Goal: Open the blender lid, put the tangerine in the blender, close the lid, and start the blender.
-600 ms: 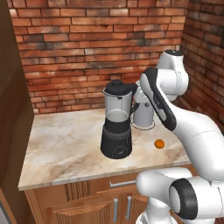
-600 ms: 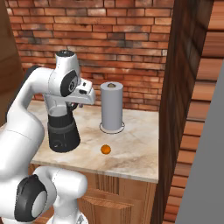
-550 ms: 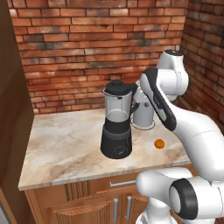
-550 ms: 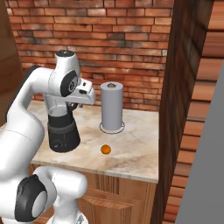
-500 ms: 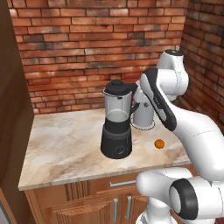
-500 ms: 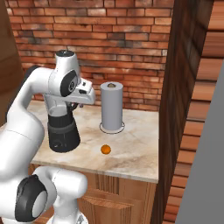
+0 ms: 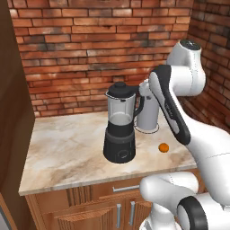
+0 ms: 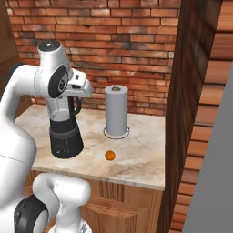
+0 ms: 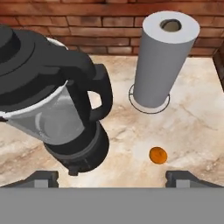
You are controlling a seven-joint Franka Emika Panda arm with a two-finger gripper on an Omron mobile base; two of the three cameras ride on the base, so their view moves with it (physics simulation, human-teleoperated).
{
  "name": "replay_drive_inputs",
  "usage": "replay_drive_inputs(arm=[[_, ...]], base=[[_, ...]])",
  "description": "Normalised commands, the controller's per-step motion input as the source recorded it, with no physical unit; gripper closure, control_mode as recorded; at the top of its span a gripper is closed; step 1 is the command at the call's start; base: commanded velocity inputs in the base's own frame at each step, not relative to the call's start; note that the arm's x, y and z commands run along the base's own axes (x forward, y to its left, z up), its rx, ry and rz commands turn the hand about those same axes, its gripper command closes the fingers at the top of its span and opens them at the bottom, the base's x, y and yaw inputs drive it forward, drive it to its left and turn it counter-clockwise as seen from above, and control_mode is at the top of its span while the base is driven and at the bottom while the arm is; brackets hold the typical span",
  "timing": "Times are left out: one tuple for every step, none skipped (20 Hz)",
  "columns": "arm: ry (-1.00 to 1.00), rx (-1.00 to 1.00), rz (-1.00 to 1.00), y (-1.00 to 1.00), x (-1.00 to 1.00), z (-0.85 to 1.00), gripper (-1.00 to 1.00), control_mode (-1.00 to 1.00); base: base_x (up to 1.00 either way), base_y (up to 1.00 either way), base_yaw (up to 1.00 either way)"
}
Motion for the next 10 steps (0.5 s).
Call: replay_drive_inputs(arm=[[0.00, -0.05, 0.00, 0.19, -0.11, 0.94, -1.00, -1.00], [0.00, -0.05, 0.00, 0.19, -0.07, 0.89, -1.00, -1.00], [0.00, -0.04, 0.00, 0.19, 0.00, 0.81, -1.00, -1.00], [0.06, -0.05, 0.00, 0.33, 0.00, 0.61, -1.00, -1.00], [0.11, -0.05, 0.00, 0.45, 0.01, 0.55, -1.00, -1.00], [0.12, -0.05, 0.00, 0.58, 0.08, 0.43, -1.00, -1.00], [0.13, -0.04, 0.00, 0.60, 0.12, 0.37, -1.00, -1.00], [0.14, -0.03, 0.00, 0.54, 0.19, 0.30, -1.00, -1.00], [0.15, -0.01, 0.00, 0.49, 0.21, 0.23, -1.00, -1.00], [0.15, -0.01, 0.00, 0.46, 0.21, 0.12, -1.00, -1.00]], base=[[0.00, 0.00, 0.00], [0.00, 0.00, 0.00], [0.00, 0.00, 0.00], [0.00, 0.00, 0.00], [0.00, 0.00, 0.00], [0.00, 0.00, 0.00], [0.00, 0.00, 0.00], [0.00, 0.00, 0.00], [0.00, 0.00, 0.00], [0.00, 0.00, 0.00]])
